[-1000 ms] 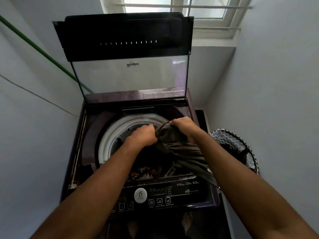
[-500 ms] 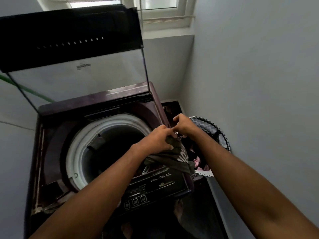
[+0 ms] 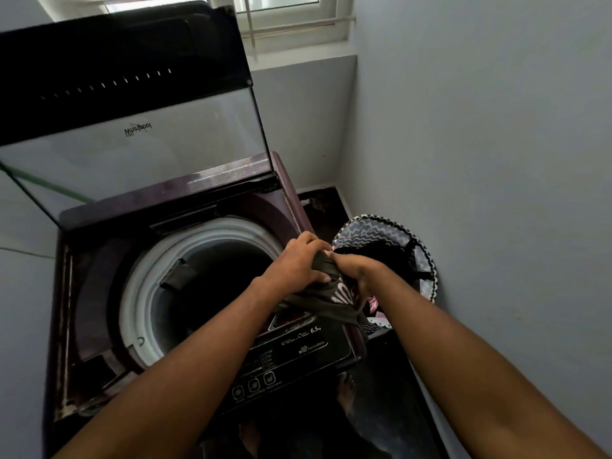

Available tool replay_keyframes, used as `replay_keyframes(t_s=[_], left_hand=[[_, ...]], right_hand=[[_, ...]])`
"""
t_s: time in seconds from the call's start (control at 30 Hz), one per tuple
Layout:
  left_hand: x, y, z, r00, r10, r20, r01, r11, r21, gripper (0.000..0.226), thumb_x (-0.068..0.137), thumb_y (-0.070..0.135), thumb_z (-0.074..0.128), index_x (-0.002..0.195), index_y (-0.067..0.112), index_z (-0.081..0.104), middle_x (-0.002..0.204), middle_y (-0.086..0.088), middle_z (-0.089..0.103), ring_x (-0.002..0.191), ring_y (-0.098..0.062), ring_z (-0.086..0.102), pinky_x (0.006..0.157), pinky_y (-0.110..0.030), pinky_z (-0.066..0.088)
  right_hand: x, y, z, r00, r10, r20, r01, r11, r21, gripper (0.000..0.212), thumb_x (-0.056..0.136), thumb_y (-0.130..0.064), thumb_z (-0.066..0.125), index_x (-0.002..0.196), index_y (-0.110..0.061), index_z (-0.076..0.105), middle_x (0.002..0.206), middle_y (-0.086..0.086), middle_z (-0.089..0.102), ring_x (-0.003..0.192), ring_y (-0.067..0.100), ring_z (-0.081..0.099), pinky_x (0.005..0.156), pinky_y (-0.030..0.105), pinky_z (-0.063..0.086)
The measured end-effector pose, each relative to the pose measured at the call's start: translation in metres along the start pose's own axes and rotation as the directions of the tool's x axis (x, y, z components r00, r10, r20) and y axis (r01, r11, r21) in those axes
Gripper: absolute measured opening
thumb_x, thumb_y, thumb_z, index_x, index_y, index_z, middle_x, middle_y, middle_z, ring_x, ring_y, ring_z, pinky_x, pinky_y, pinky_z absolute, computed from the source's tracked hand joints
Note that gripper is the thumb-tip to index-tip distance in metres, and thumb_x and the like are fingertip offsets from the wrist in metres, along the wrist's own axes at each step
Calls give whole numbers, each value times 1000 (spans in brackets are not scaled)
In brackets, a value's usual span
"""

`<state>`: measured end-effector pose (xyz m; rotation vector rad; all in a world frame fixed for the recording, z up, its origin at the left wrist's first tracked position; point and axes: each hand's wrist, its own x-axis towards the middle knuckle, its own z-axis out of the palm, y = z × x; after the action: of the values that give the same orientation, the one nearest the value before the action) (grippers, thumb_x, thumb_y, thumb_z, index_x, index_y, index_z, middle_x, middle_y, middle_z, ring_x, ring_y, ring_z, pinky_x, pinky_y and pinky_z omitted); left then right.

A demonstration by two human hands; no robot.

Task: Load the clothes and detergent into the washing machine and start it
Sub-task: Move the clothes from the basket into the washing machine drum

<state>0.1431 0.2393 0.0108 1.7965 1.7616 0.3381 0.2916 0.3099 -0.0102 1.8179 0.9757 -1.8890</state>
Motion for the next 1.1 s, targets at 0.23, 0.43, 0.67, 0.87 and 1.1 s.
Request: replay_keyframes(t_s=[0.23,0.43,0.67,0.87,1.1], left_hand=[[-4,-3,0,989,-94,-110,77,986,-150,64,78,23,81,135,23,51,117,6,48,110,-12,52,100,-30,46],[-20,-18,-30,940,-226,-257,131,931,-340,37,79,16,76,114,24,66,89,6,65,83,-12,63,77,-29,53],[-58,-50,-79,852,-348,-392,159,884,-439,40,75,8,69,110,27,65,87,3,66,78,-10,63,68,-20,50],[-94,-83,-94,797,-436,-418,236,862,-449,40,71,7,67,106,27,66,96,3,69,85,-11,66,74,-24,53],[-123,-117,-86,773,-492,-400,368,862,-349,41,75,3,67,112,21,68,102,-1,58,86,-14,55,83,-25,47]], right_hand=[[-11,-24,4,860,-370,-353,425,900,93,26,83,-16,77,98,2,68,88,22,73,78,33,73,72,47,60],[-50,-59,33,712,-604,-358,665,744,65,22,83,-17,78,70,-8,63,72,14,67,64,25,67,67,43,59],[-65,-90,99,675,-709,-203,737,644,204,18,88,-18,74,86,-3,64,72,13,68,61,23,67,57,32,58],[-53,-99,152,664,-742,-91,740,635,223,18,89,-19,73,84,-7,61,80,16,68,69,26,67,70,41,58],[-39,-96,183,725,-688,-22,680,722,-127,14,91,-10,66,104,-7,66,85,8,64,76,20,60,64,38,50]])
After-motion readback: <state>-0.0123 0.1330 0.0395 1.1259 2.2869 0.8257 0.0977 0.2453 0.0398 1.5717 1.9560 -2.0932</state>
